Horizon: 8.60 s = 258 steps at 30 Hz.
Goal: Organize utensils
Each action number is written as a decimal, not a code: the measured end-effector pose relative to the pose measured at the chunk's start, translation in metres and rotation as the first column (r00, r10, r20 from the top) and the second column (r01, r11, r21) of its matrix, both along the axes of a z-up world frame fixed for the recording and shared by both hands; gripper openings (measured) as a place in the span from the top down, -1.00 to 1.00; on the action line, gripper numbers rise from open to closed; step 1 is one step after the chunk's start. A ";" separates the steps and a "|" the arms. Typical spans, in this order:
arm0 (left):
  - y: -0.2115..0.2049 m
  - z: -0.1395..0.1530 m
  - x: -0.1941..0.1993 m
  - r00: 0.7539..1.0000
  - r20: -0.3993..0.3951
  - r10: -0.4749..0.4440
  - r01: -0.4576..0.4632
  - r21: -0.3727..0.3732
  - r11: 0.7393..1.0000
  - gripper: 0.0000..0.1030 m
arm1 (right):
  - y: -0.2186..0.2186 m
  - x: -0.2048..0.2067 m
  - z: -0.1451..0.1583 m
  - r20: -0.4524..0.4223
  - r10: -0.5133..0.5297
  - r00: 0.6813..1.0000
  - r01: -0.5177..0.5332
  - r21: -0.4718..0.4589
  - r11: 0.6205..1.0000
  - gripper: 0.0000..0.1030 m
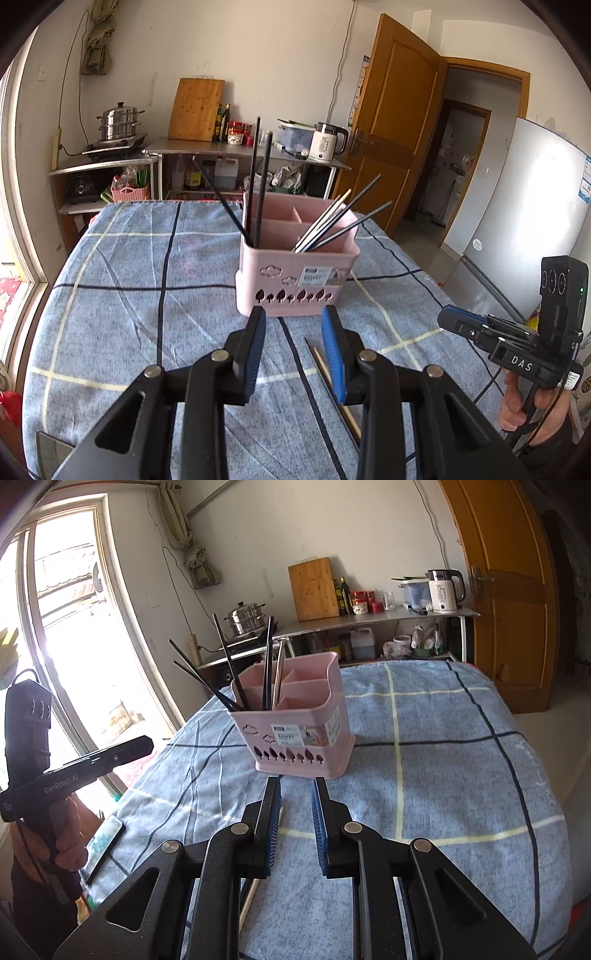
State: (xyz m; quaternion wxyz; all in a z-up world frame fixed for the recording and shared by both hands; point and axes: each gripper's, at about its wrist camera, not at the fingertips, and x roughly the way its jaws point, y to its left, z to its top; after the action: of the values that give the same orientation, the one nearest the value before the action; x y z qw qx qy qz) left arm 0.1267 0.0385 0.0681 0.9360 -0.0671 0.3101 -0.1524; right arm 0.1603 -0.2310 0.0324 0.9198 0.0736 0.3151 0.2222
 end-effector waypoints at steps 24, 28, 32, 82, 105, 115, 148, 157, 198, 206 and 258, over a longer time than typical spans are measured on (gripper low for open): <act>-0.047 -0.100 0.039 0.958 -0.282 -0.055 0.061 0.011 0.998 0.21 | 0.015 0.015 -0.069 -0.187 0.025 0.982 -0.034 -0.045 0.998 0.66; -0.062 -0.109 0.042 0.951 -0.304 -0.054 0.071 0.045 0.996 0.21 | 0.006 0.016 -0.070 -0.190 0.013 0.982 -0.020 -0.039 0.999 0.66; -0.073 -0.115 0.040 0.952 -0.303 -0.036 0.071 0.105 0.992 0.21 | 0.004 0.017 -0.070 -0.189 0.011 0.982 -0.018 -0.033 0.999 0.66; -0.025 -0.118 0.070 0.950 -0.310 0.026 0.024 0.157 0.987 0.77 | 0.088 0.082 -0.099 -0.292 0.070 0.954 -0.140 -0.224 0.965 0.88; -0.030 -0.034 0.055 0.984 -0.170 -0.056 0.074 0.100 0.992 0.90 | 0.066 0.063 -0.029 -0.145 0.091 0.985 -0.118 -0.190 0.975 0.90; -0.016 0.048 0.027 0.997 0.024 -0.069 0.067 0.056 0.996 0.91 | 0.046 0.035 0.044 0.050 0.065 0.997 -0.059 -0.121 0.991 0.91; -0.020 0.101 0.035 0.992 0.081 -0.101 0.096 0.067 0.993 0.91 | 0.029 0.034 0.095 0.219 0.059 0.974 -0.056 -0.020 0.998 0.91; -0.014 0.148 0.062 0.988 0.130 -0.082 0.076 0.057 0.996 0.91 | 0.040 0.062 0.130 0.275 0.040 0.961 -0.056 0.049 0.997 0.91; 0.007 0.079 0.140 0.999 -0.010 -0.038 0.039 0.042 0.998 0.90 | 0.089 0.141 0.074 0.193 0.023 0.981 -0.005 -0.091 0.996 0.90; 0.017 0.094 0.117 0.999 0.046 -0.018 0.017 0.016 1.000 0.41 | 0.071 0.123 0.088 0.209 0.014 0.978 0.003 -0.080 0.997 0.68; -0.039 -0.035 -0.093 0.986 0.151 0.078 -0.098 0.127 0.987 0.17 | 0.027 -0.082 -0.019 0.182 -0.059 0.982 0.085 -0.137 0.987 0.19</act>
State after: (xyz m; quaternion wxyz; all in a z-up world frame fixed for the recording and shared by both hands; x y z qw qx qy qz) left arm 0.0338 -0.0001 0.0332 0.9643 -0.0063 0.2475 -0.0942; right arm 0.0780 -0.2039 0.0137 0.9545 -0.0015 0.2443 0.1711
